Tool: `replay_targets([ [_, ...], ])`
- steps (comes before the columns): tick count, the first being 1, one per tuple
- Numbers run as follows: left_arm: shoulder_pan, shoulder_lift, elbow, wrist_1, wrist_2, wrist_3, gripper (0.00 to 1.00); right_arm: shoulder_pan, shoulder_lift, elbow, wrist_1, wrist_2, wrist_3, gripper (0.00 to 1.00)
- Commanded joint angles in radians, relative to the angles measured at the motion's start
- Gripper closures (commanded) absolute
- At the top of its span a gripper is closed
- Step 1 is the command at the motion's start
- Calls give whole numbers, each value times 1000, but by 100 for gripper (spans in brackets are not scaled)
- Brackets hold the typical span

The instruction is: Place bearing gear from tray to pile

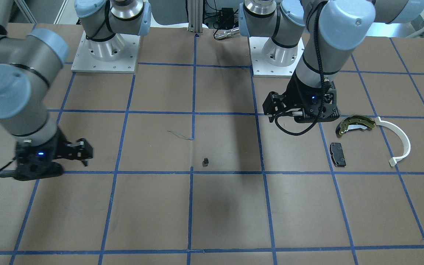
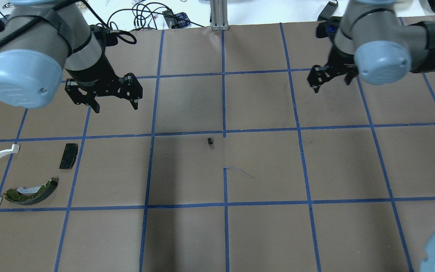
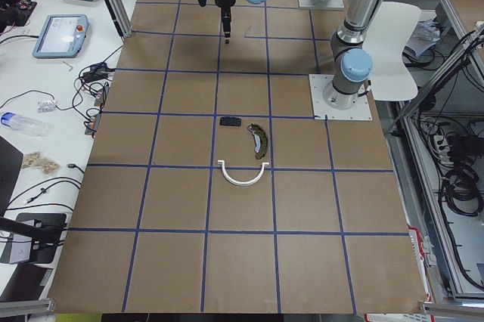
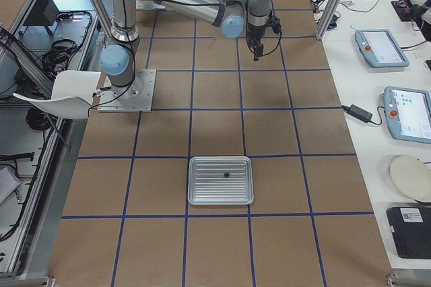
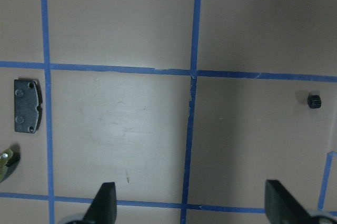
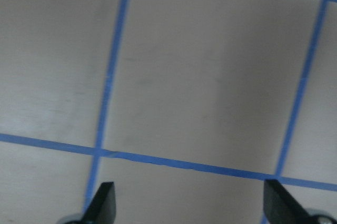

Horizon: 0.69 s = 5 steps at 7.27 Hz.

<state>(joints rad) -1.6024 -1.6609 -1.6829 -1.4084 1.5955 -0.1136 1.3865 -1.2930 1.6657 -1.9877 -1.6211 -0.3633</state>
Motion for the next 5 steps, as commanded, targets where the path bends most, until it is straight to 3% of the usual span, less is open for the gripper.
replay_targets([
  [1,-134,-115,-8,139,-6,-157,0,-267,3,2,-19,0,-222,0],
  [4,-249,-267,-6,256,-49,-267,0,-545,82,5,-92,21,-423,0],
  [5,-263,-316,-8,319,-95,-299,0,-602,160,3,-191,21,-492,0],
])
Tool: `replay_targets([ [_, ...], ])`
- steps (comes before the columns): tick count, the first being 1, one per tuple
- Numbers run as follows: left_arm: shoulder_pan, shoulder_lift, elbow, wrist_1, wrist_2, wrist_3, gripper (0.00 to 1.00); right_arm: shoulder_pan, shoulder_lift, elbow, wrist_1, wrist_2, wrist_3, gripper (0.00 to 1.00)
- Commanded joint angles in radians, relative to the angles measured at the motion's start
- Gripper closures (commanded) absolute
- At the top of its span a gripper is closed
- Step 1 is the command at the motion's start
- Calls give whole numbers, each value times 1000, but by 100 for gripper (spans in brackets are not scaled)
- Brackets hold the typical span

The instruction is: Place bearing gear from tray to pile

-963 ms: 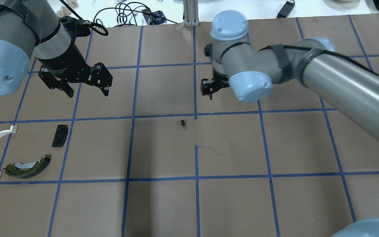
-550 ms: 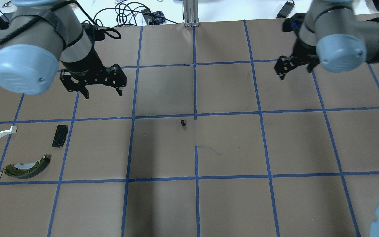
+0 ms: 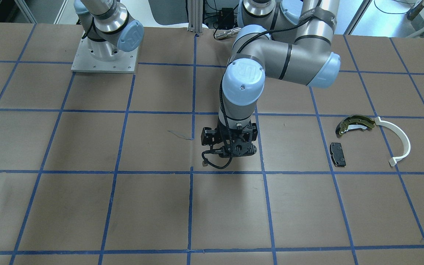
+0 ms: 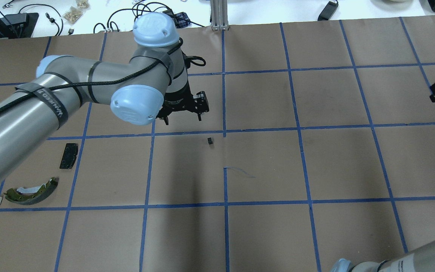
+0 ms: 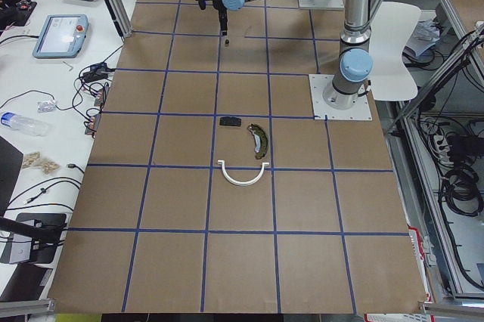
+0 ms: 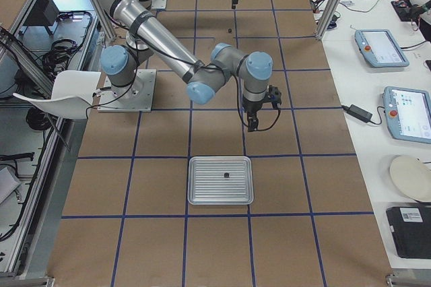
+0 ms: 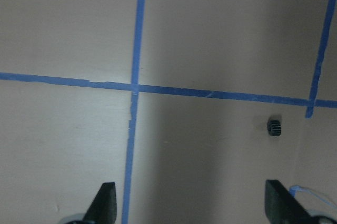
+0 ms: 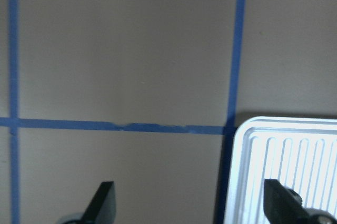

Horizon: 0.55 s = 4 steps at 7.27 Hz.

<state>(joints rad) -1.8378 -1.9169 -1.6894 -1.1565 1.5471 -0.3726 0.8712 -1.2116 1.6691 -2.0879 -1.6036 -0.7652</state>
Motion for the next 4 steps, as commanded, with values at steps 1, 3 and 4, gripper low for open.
replay_targets([
  [1,-44,-97,-1,87,-44,-43,0,-125,142,-9,-165,4,-98,0],
  [3,-58,-146,-1,90,-41,-48,0,-188,162,-3,-161,2,-153,0],
  [4,-60,-163,-1,90,-41,-46,2,-216,165,4,-153,1,-158,11],
])
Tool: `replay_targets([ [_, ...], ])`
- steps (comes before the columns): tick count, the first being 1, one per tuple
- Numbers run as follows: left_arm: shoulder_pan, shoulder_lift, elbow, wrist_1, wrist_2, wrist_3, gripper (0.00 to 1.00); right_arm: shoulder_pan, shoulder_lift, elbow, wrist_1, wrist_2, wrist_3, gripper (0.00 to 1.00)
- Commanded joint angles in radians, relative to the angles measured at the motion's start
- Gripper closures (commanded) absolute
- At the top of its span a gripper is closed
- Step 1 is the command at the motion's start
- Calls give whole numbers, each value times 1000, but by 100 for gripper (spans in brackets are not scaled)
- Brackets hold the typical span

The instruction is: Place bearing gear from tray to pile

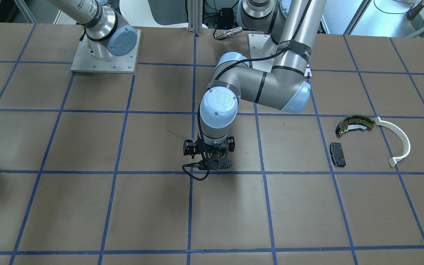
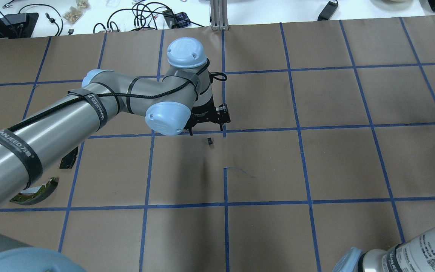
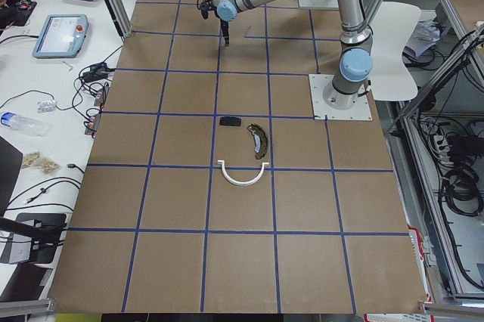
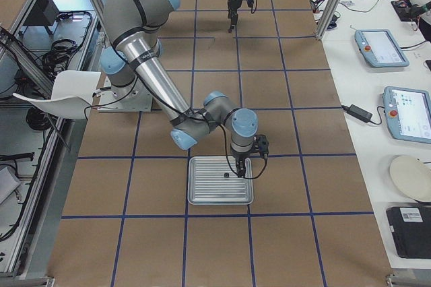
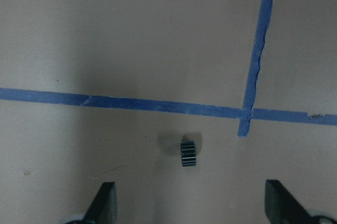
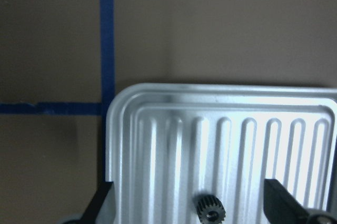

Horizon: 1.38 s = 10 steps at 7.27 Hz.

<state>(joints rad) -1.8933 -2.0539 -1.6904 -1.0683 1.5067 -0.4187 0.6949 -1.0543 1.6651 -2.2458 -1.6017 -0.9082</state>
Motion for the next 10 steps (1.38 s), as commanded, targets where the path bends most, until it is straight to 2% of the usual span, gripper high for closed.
replay_targets([
  [1,-4,-37,0,4,0,1,3,-44,10,11,5,0,-38,11],
  [2,-4,-38,0,2,0,3,13,-49,17,13,6,-4,-57,15],
  [3,-4,-40,-2,1,0,9,32,-54,34,13,11,-1,-66,20],
  [4,-4,-46,-2,1,1,9,33,-54,42,12,9,-1,-67,34],
  [6,-4,-58,0,1,3,11,37,-54,56,12,3,0,-67,41],
  [7,-4,-60,3,1,3,11,45,-54,54,10,8,-4,-69,57],
  [8,-4,-61,6,1,3,11,53,-54,54,8,11,-12,-77,67],
  [10,-4,-61,9,1,6,11,100,-54,43,7,15,-14,-75,81],
])
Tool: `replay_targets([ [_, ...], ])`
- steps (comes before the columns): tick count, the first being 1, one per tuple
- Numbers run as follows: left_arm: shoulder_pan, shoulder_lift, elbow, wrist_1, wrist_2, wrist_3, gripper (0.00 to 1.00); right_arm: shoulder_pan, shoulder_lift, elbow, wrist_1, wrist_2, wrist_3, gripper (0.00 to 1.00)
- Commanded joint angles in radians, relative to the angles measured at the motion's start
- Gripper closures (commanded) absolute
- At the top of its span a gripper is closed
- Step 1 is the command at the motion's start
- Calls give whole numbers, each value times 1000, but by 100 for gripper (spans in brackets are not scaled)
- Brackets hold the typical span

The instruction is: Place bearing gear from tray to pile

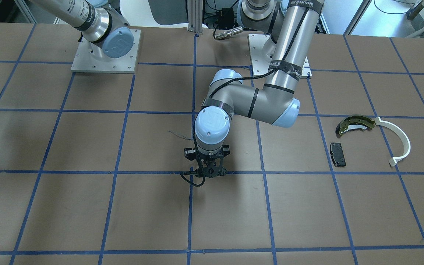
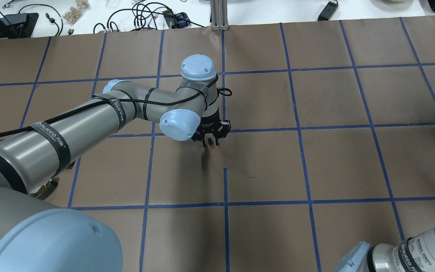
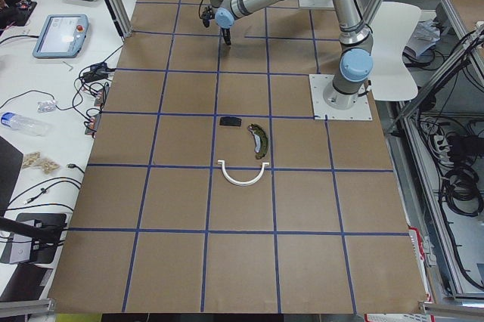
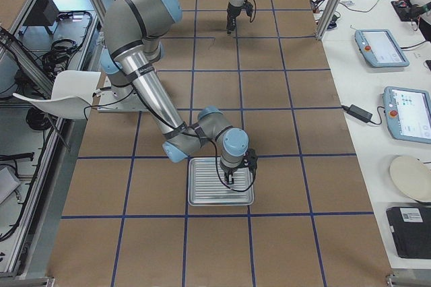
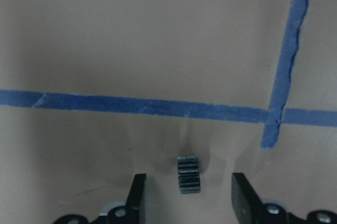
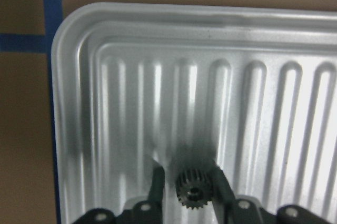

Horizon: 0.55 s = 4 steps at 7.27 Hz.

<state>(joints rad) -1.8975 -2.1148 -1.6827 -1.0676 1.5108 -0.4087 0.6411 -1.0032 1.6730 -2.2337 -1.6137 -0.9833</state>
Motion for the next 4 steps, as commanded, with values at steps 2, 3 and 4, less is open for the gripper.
replay_targets([
  [2,6,10,11,-6,18,5,100,0,-12,4,3,3,12,89],
  [3,17,28,14,-14,23,8,100,0,-12,5,5,8,15,92],
  [4,59,47,37,-40,25,61,100,3,-15,5,5,8,18,93],
])
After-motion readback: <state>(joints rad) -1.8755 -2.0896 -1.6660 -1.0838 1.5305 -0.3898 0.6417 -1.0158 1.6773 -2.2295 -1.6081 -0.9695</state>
